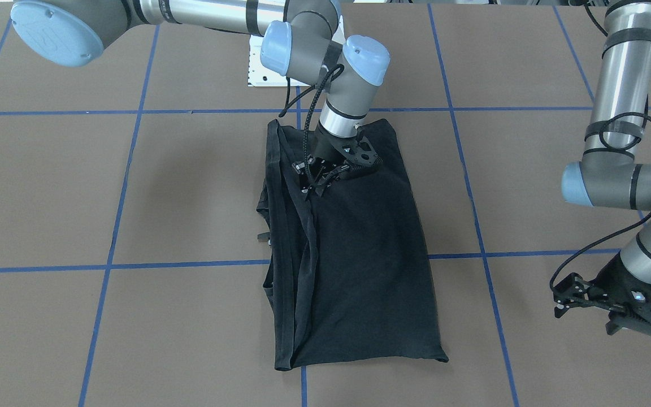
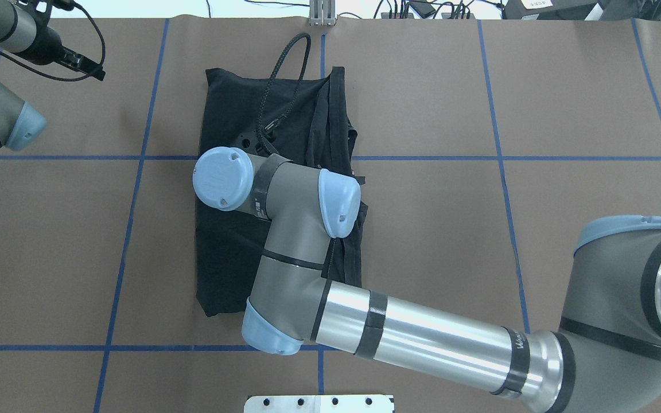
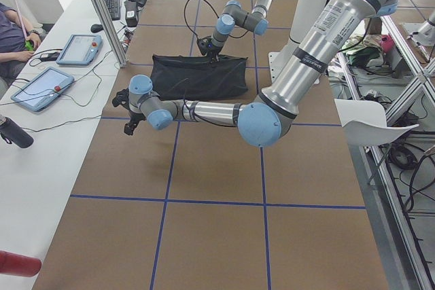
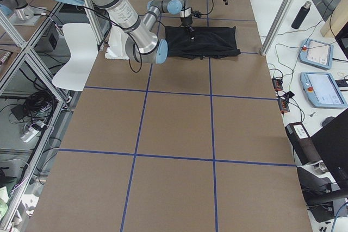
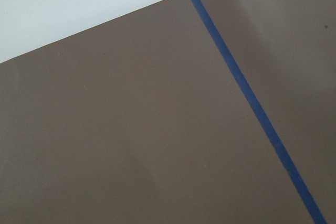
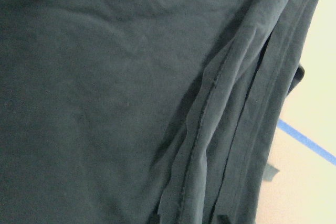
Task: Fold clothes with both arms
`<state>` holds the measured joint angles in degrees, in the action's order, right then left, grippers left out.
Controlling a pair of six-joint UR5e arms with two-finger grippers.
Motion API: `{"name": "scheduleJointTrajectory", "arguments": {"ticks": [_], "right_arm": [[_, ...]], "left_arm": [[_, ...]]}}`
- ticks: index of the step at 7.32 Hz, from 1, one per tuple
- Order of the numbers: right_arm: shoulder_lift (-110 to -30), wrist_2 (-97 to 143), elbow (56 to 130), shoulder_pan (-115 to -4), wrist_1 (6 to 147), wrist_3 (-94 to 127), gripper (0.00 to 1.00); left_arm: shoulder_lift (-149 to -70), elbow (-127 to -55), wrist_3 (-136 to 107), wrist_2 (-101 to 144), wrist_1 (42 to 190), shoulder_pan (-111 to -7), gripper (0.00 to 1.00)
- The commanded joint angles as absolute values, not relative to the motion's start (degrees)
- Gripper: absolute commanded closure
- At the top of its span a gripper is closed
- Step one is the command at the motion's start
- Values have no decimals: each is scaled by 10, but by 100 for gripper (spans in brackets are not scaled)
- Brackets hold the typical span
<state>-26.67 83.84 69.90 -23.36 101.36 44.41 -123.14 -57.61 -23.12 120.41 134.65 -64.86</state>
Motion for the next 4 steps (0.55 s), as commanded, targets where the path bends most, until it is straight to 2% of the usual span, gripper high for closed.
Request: {"name": "scheduleJointTrajectory", "arguments": {"ticks": [1, 4], "right_arm": [[-215, 838, 601, -244, 983, 438, 54], [-218, 841, 602, -247, 1015, 406, 56]], "left_arm": [[-1231, -578, -231, 1204, 1346, -649, 0], [-1231, -578, -231, 1204, 1346, -649, 0]]}}
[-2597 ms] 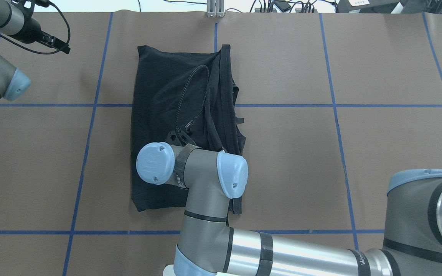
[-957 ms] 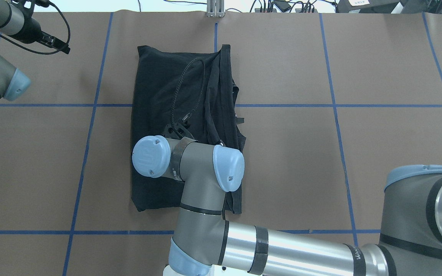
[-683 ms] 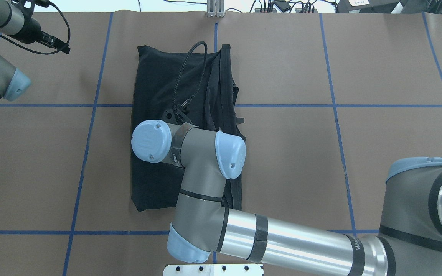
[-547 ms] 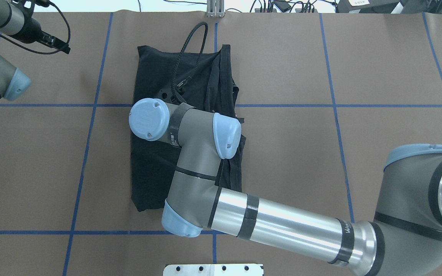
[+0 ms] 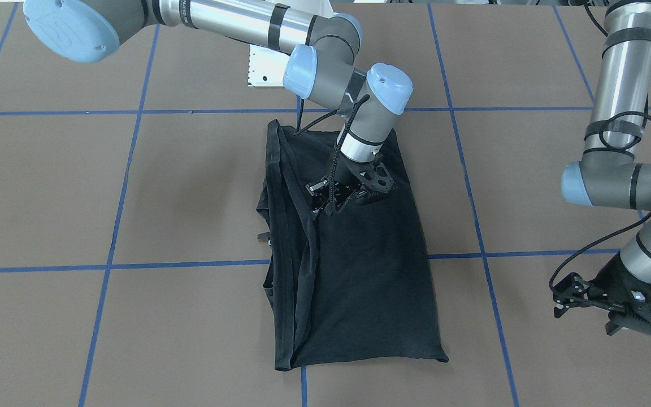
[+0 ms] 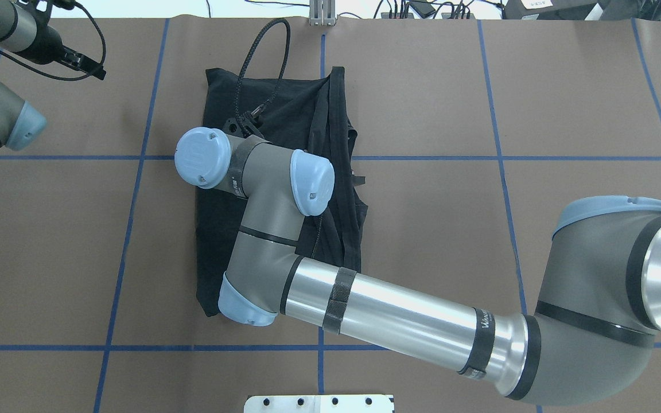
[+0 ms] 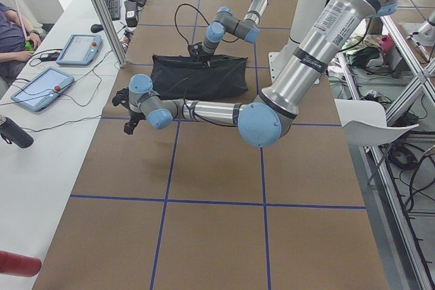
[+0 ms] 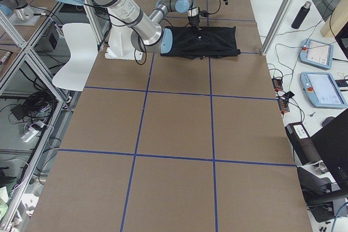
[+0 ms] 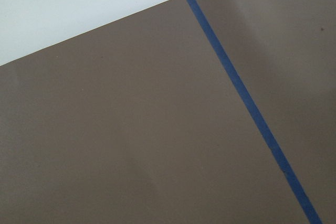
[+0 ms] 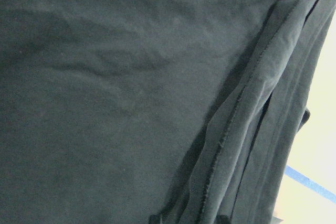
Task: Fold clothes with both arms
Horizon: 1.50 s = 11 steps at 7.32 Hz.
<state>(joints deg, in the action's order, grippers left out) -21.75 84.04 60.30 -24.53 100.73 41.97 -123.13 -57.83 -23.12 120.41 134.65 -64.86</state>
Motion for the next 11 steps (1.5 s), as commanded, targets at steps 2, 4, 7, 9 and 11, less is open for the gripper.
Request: {"name": "scheduleJointTrajectory", "arguments": {"ticks": [2, 4, 7, 9, 11], "right_arm": [[-220, 841, 602, -249, 1028, 405, 87], [-223, 845, 604, -249, 1033, 405, 93], [-222, 856, 605, -249, 1028, 406, 61], [-222, 889, 606, -260, 1023, 407, 49], [-227, 890, 606, -261, 1023, 408, 49]], "left_arm": [[-1231, -577, -231, 1204, 1346, -649, 0], [-1231, -577, -231, 1204, 1346, -649, 0], [-1231, -578, -231, 1204, 1346, -649, 0], [-1231, -577, -231, 1204, 1346, -649, 0], [-1231, -577, -231, 1204, 1346, -649, 0]]}}
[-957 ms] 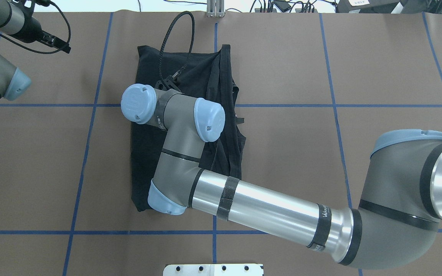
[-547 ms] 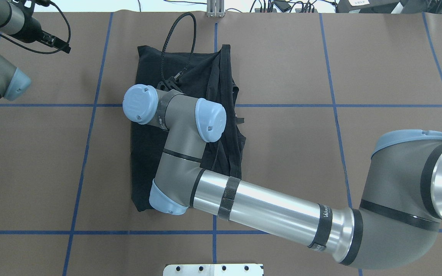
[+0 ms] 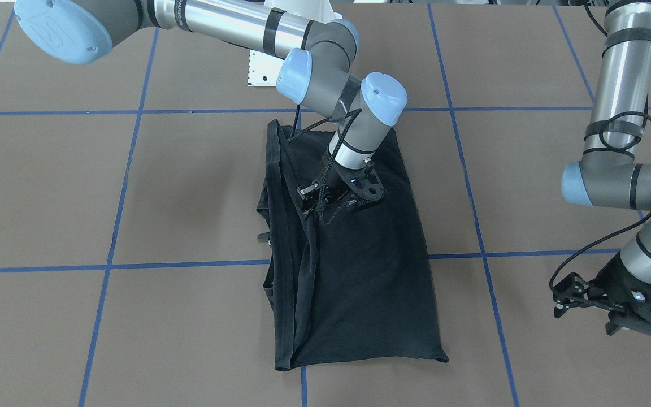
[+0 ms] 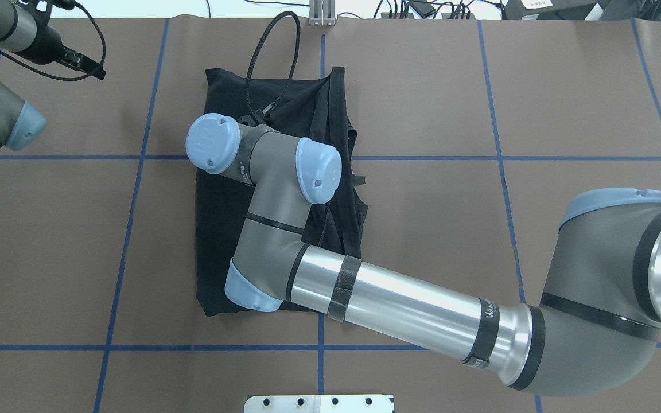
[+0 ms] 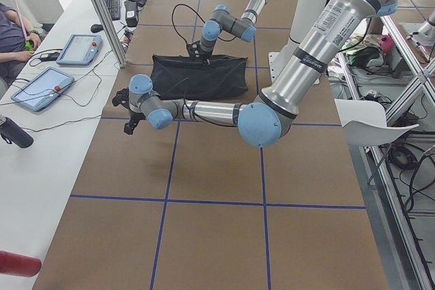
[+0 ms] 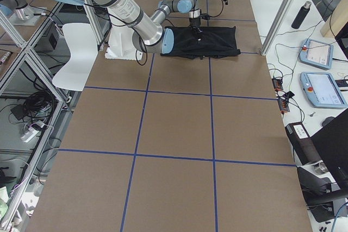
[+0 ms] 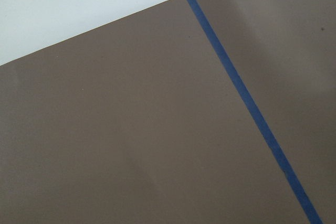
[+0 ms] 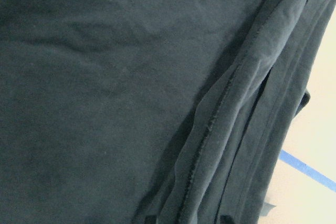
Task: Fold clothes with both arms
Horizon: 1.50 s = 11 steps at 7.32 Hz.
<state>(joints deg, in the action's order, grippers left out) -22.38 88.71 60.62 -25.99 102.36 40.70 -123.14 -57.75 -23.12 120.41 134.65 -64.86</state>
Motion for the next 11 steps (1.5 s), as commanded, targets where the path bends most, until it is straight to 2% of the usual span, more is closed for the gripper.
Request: {"name": "scheduleJointTrajectory", "arguments": {"ticks": [1, 2, 3, 4, 5, 6, 9, 10, 11], "right_arm": [[-229, 890, 606, -260, 1023, 410, 50], [-233, 890, 605, -258, 1013, 411, 57], [-236, 890, 606, -258, 1012, 410, 71], [-236, 891, 606, -260, 1012, 409, 92], [-236, 897, 610, -266, 1012, 407, 100], [-243, 905, 635, -272, 1019, 406, 100], [-350, 905, 748, -272, 1023, 407, 100], [-365, 905, 770, -272, 1023, 406, 77], [-366, 905, 773, -272, 1023, 407, 31]], "left_arm": [[-1231, -577, -231, 1204, 1346, -648, 0], [-1231, -577, -231, 1204, 1346, -649, 0], [-1231, -577, -231, 1204, 1346, -648, 0], [-1231, -577, -231, 1204, 1346, -649, 0], [-1231, -577, -231, 1204, 1346, -648, 0], [-1231, -577, -232, 1204, 1346, -648, 0], [-1231, -577, -232, 1204, 1346, -649, 0], [-1231, -578, -232, 1204, 1346, -648, 0], [-1231, -578, -232, 1204, 1346, -649, 0]]}}
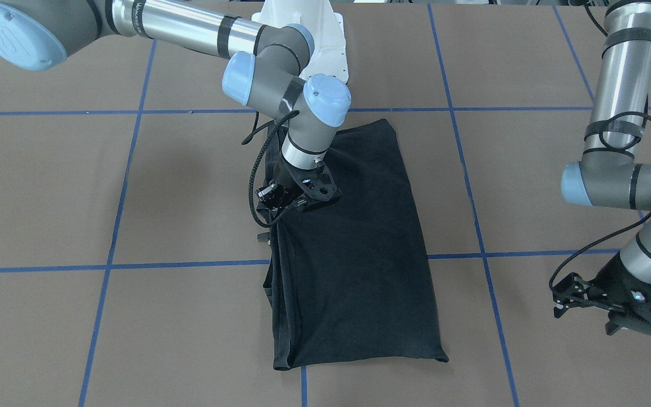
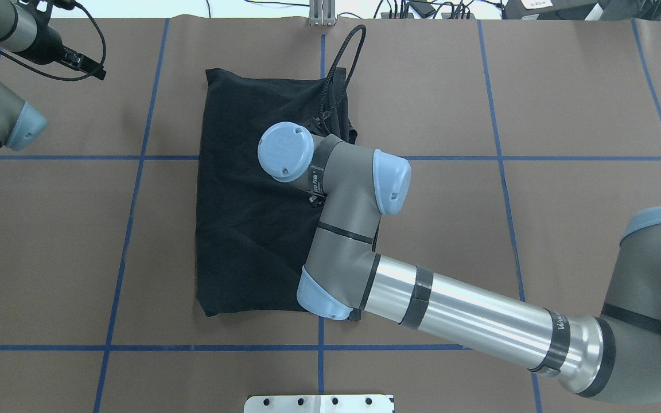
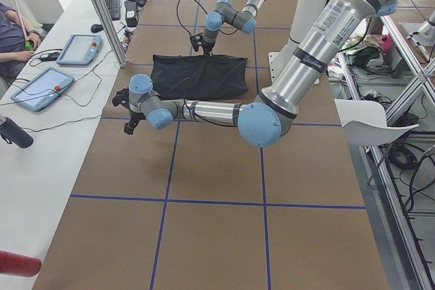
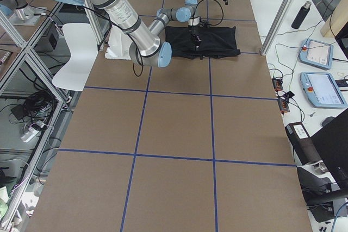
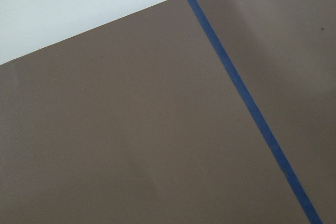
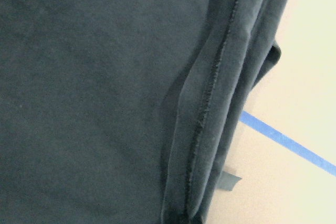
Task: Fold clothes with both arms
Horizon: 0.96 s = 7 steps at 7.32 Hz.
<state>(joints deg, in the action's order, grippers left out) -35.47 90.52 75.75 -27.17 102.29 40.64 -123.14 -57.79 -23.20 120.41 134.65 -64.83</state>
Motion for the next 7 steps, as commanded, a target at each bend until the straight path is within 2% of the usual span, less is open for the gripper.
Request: {"name": "scheduleJointTrajectory", "arguments": {"ticks": [1, 7], "right_arm": [[-360, 904, 772, -273, 1022, 408, 2], [-345, 919, 747, -249, 1016, 470, 1]], "left_arm": [[-1230, -578, -232, 1204, 1346, -649, 0], [-1231, -574, -231, 1204, 1346, -648, 0]]}}
